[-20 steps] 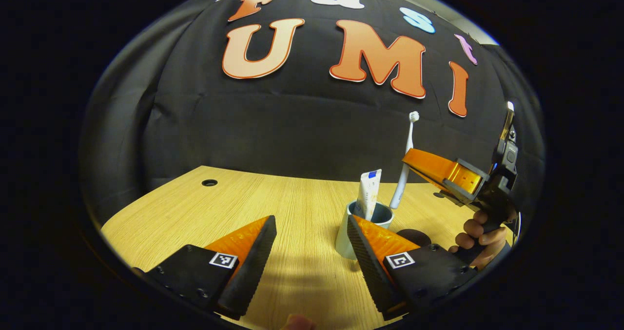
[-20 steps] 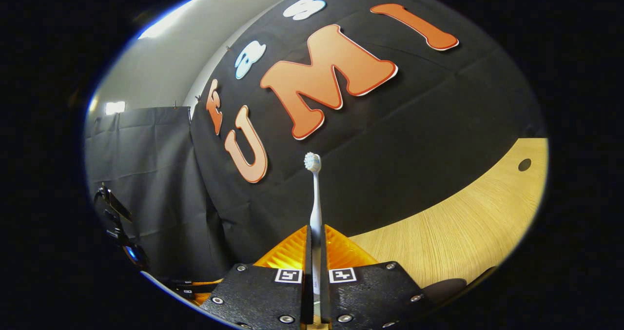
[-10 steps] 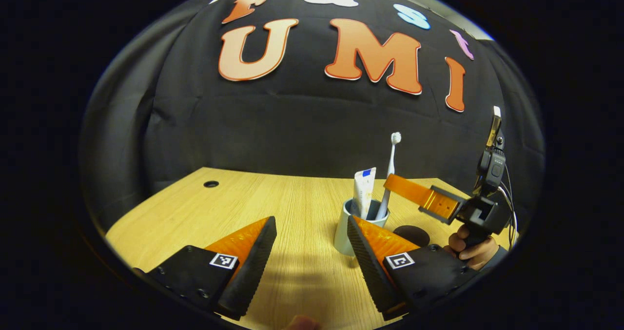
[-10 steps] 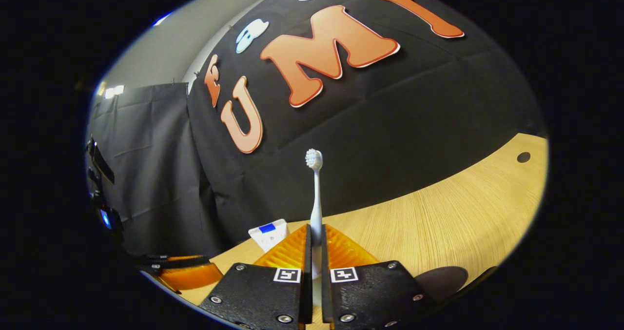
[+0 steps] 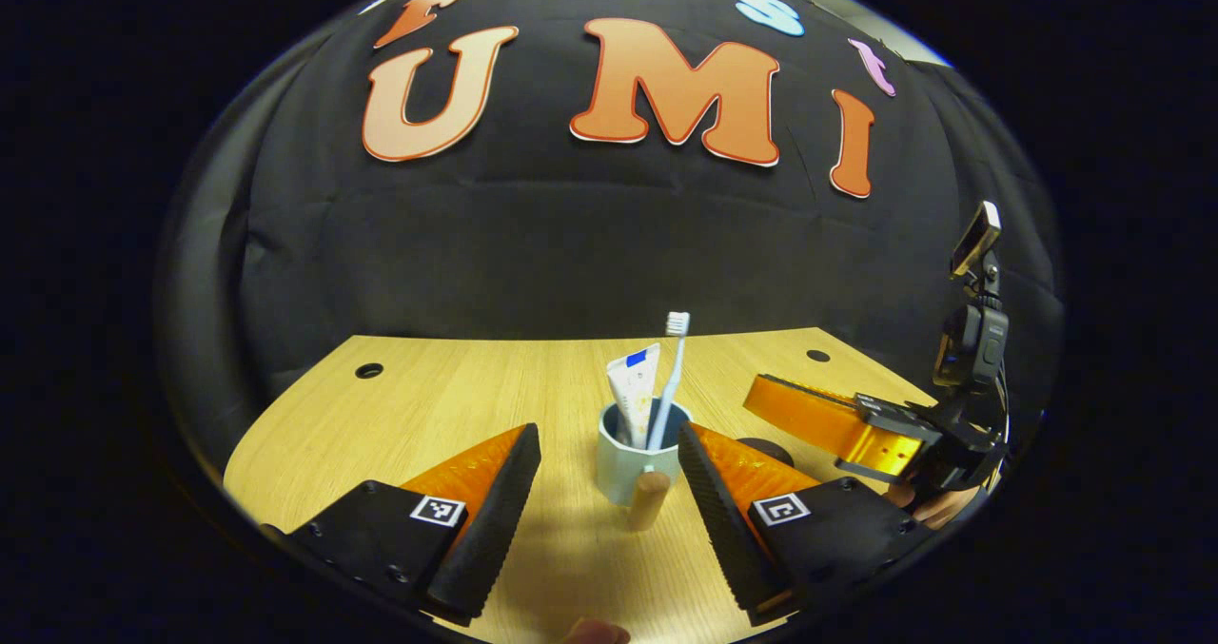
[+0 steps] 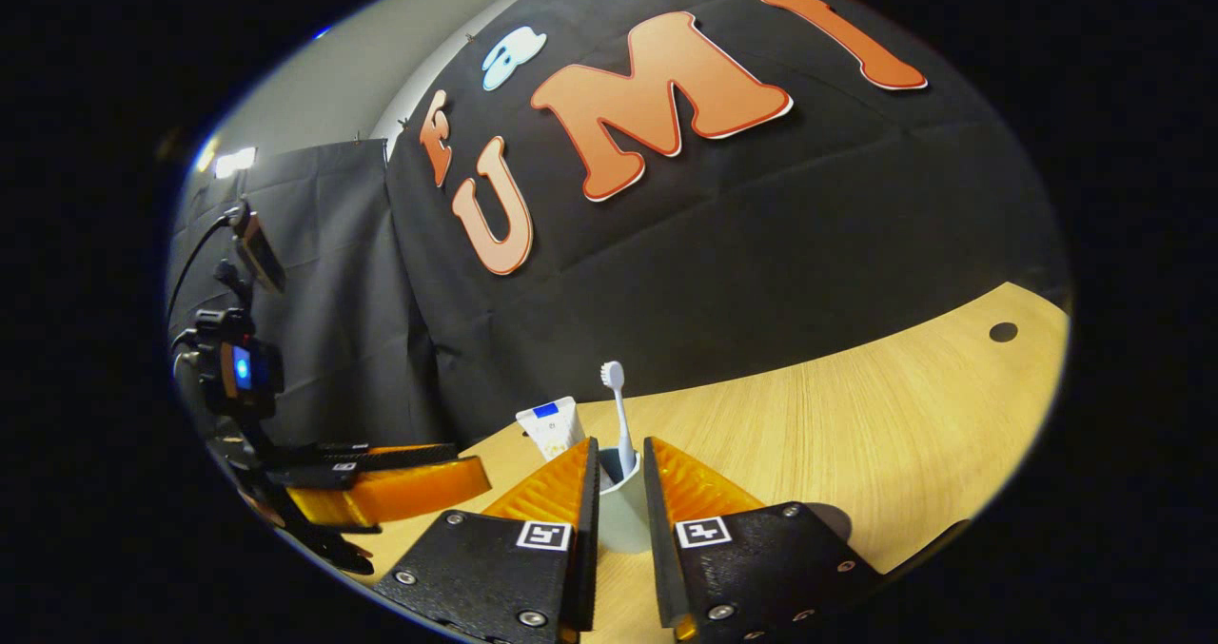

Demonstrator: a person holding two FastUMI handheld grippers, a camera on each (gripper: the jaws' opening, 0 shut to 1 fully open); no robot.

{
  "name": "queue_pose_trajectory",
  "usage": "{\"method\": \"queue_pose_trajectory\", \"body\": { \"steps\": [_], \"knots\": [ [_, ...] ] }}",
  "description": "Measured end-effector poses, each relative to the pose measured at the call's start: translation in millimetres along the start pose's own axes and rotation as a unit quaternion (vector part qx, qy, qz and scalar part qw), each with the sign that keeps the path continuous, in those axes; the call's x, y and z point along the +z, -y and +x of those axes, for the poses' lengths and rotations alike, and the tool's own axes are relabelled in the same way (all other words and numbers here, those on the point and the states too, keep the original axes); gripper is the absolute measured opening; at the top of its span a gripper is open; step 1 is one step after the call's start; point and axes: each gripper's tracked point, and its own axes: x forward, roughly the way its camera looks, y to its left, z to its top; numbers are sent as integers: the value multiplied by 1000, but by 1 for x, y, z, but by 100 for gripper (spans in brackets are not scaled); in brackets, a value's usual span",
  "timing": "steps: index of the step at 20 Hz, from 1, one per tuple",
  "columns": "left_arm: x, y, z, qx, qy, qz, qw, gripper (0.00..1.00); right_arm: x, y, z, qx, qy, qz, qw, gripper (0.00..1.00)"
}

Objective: Put the toothbrush and toothpaste on the desktop into the cup, then pick up the cup and place it on the coaster on the desktop.

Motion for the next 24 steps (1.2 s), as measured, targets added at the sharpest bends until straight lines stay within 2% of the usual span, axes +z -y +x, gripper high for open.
{"method": "queue_pose_trajectory", "body": {
  "steps": [3, 4, 5, 8, 11, 16, 24],
  "knots": [
    [4, 17, 11, -23, -28, -3, 999, 94, 20, 15, -31, -13, 17, -13, 1000, 35],
    [0, 23, 14, -28, -43, -5, 999, 94, 25, 19, -41, -13, 21, -13, 1000, 52],
    [-3, 30, 18, -34, -57, -7, 998, 95, 30, 22, -50, -14, 27, -13, 999, 46],
    [-11, 40, 28, -44, -103, -1, 994, 94, 41, 34, -77, -23, 33, -44, 998, 61],
    [-26, 39, 38, -25, -158, 10, 987, 95, 39, 41, -97, -24, 33, -75, 996, 70],
    [-63, 31, 45, 5, -257, 17, 966, 95, 23, 41, -120, -12, 5, -99, 995, 83],
    [-92, 32, 52, 8, -366, 32, 930, 95, 2, 28, -132, 17, -16, -89, 996, 90]
  ]
}}
